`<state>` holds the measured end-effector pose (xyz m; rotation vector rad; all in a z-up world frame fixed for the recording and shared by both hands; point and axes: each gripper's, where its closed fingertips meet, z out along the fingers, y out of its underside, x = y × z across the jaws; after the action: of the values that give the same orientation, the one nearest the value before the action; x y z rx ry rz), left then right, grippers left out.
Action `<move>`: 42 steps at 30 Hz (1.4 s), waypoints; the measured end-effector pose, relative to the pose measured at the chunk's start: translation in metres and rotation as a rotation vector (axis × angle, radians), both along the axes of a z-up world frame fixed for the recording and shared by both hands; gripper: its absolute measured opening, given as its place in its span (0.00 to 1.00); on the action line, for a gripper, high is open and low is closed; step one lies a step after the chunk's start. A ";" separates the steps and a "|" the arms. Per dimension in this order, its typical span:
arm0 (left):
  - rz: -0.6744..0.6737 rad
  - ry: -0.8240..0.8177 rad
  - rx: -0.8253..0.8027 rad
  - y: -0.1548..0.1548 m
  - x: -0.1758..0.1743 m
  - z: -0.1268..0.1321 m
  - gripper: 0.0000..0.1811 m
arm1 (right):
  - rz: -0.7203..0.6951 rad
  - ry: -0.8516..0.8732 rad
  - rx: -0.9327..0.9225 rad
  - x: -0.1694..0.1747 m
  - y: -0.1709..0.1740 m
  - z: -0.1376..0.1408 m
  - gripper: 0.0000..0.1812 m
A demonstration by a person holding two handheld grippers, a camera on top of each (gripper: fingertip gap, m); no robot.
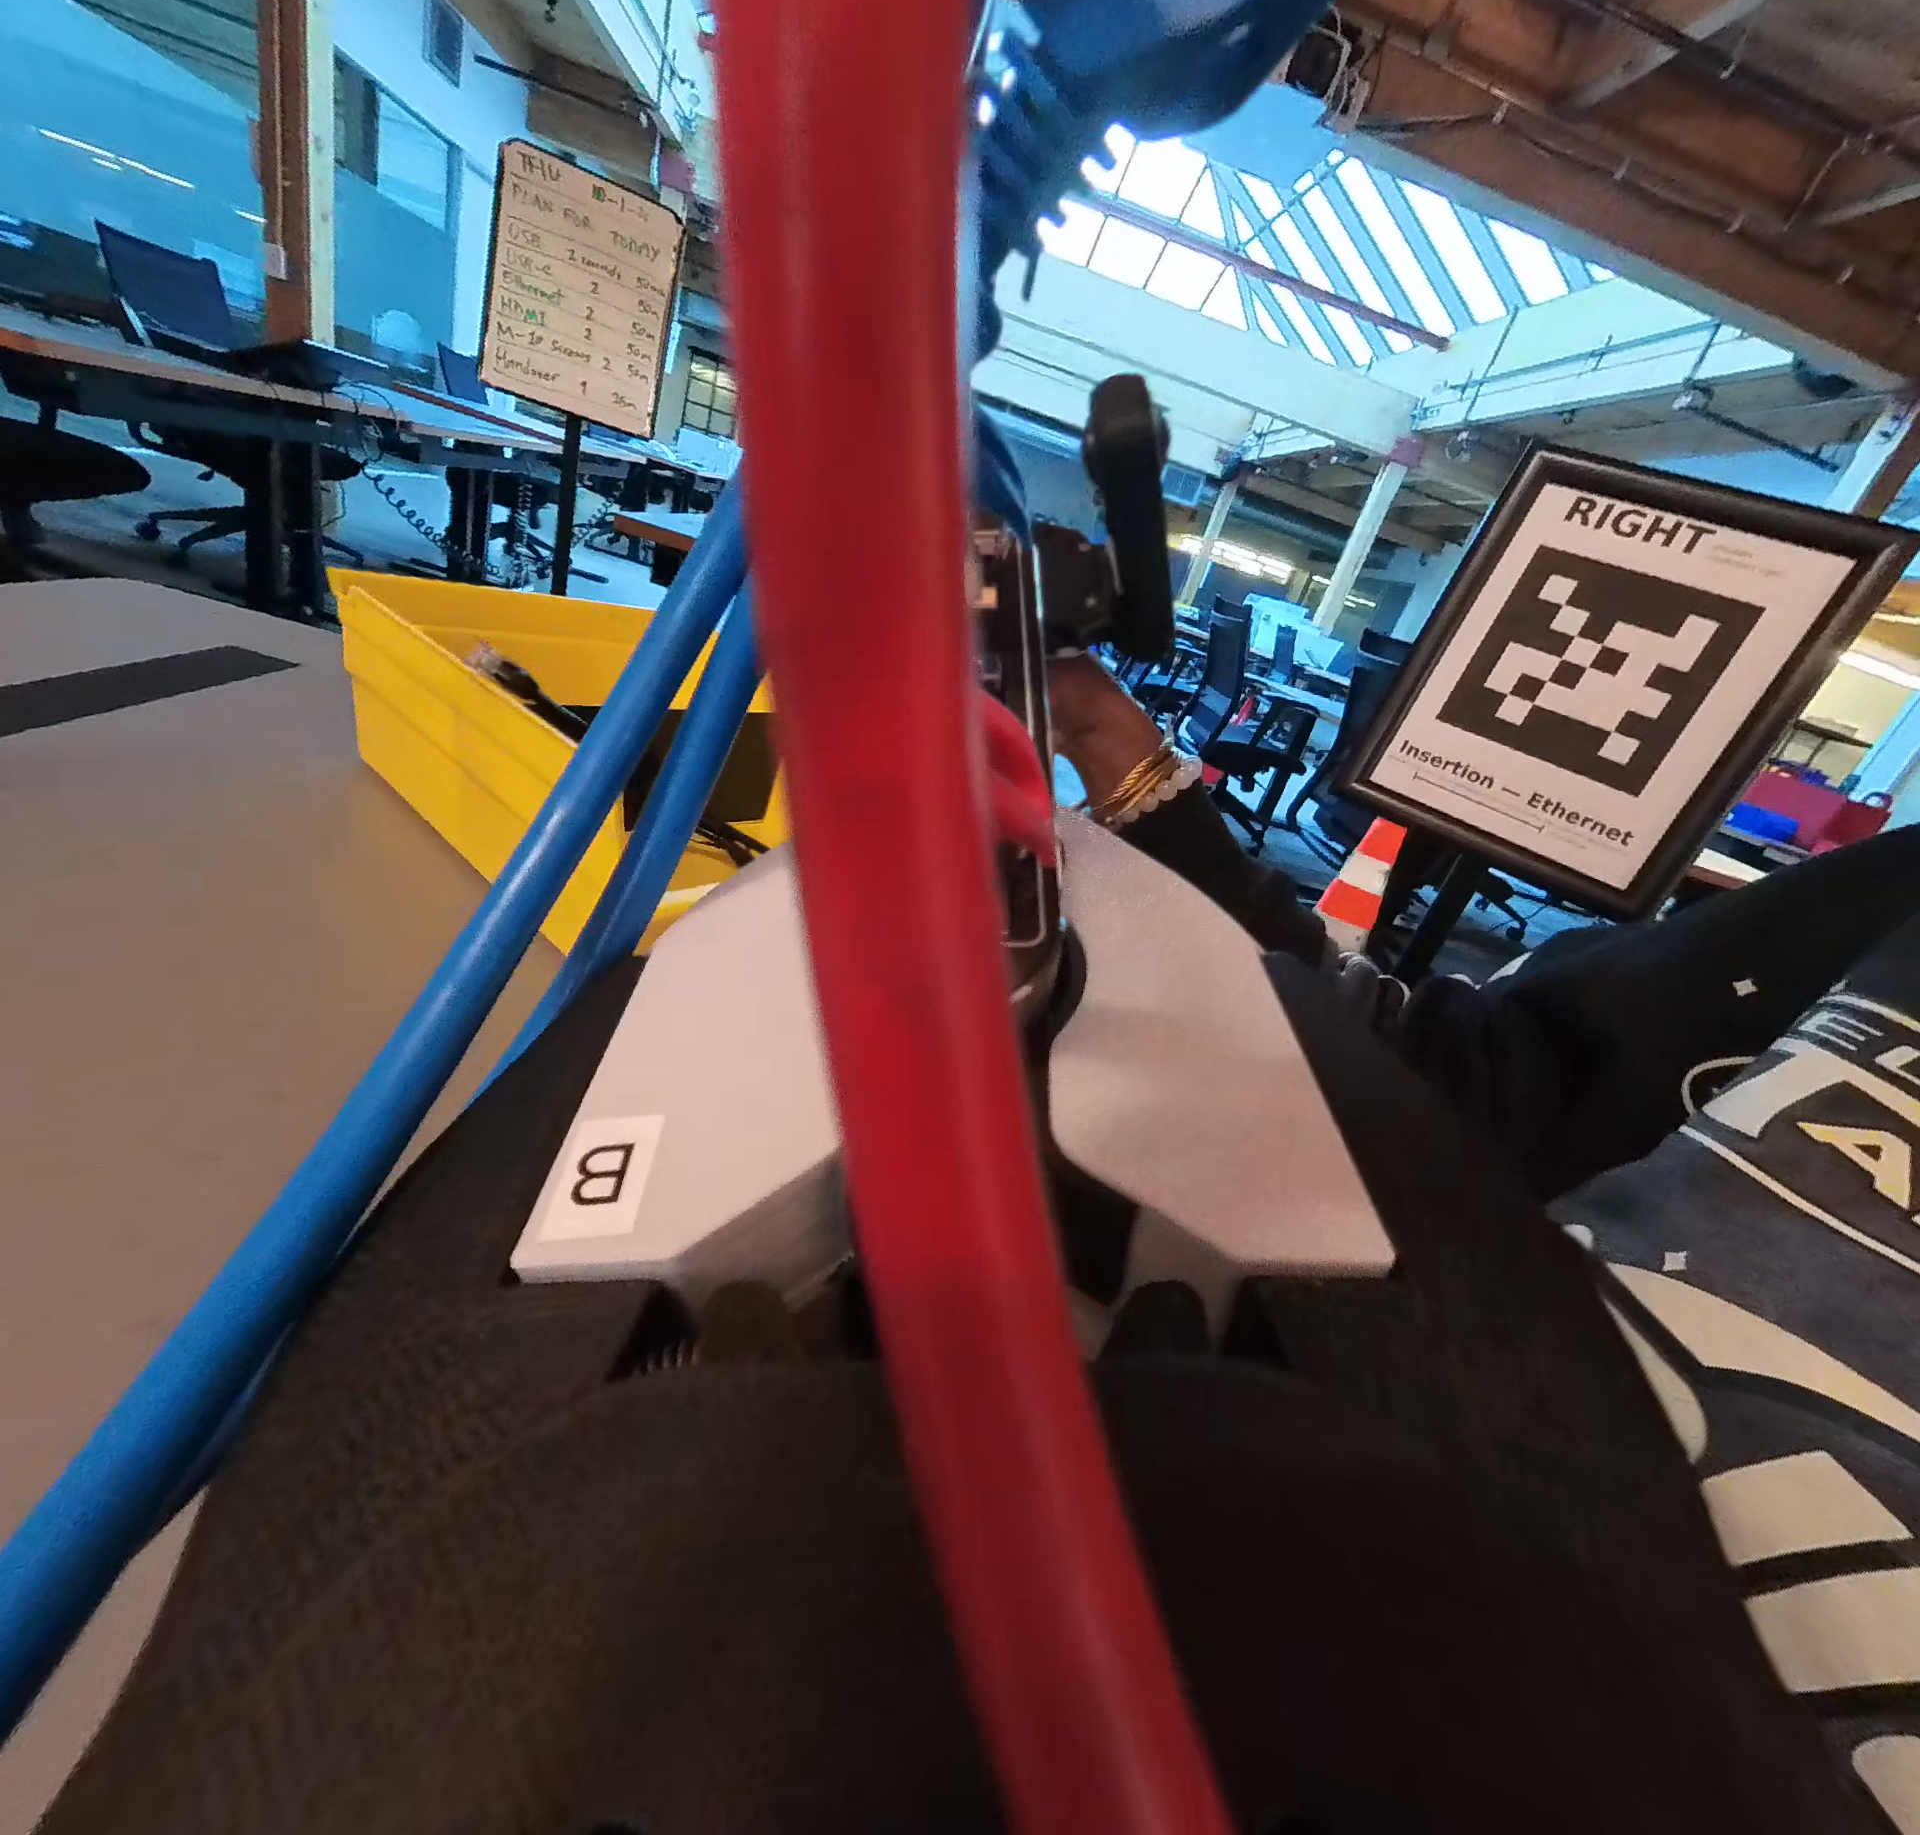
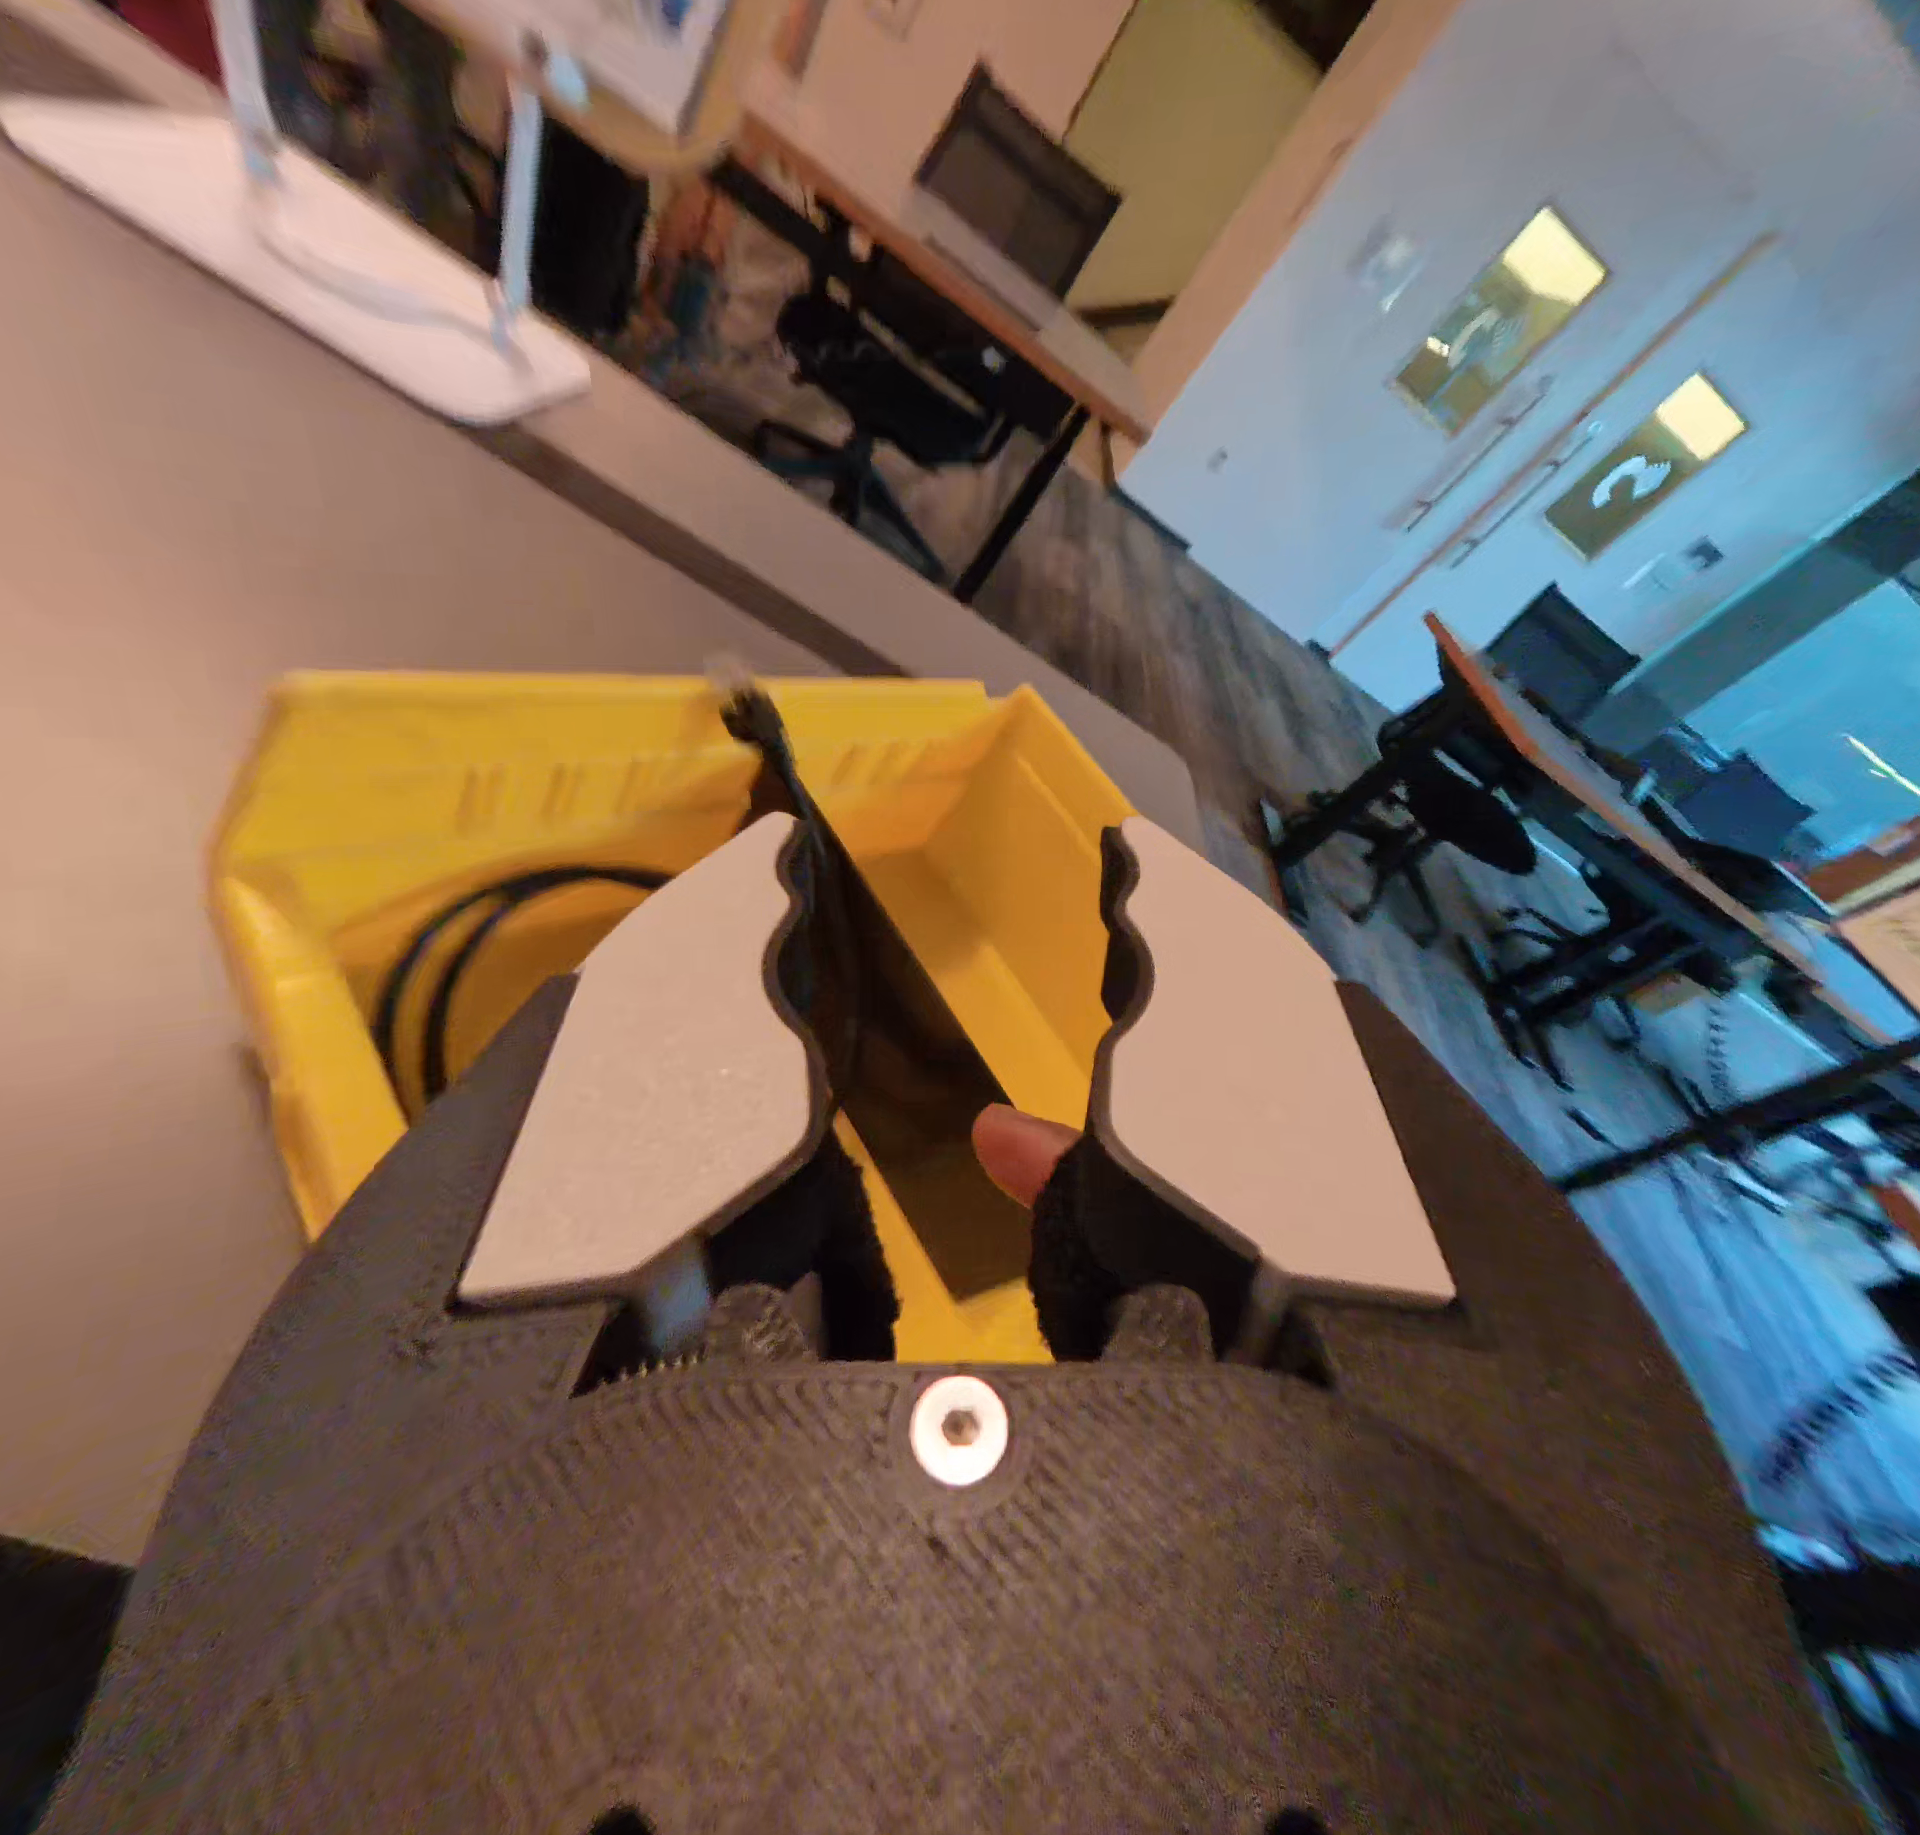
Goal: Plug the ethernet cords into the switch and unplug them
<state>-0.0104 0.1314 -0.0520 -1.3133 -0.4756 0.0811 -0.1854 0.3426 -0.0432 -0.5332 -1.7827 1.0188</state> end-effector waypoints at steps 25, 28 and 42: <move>-0.203 -0.085 -0.581 0.029 0.028 -0.085 0.15 | 1.108 -0.762 -0.097 0.193 -0.215 -0.060 0.20; -0.134 -0.039 -0.435 0.023 0.019 -0.057 0.17 | 1.162 -0.716 -0.303 0.187 -0.221 -0.037 0.18; -0.064 -0.057 0.033 0.025 0.009 -0.006 0.26 | 1.202 -0.473 -1.179 0.172 -0.212 0.049 0.13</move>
<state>-0.0010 0.1563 -0.0582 -1.2999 -0.4806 -0.0172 -0.0136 0.1302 0.0061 -0.3315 -1.6675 3.0485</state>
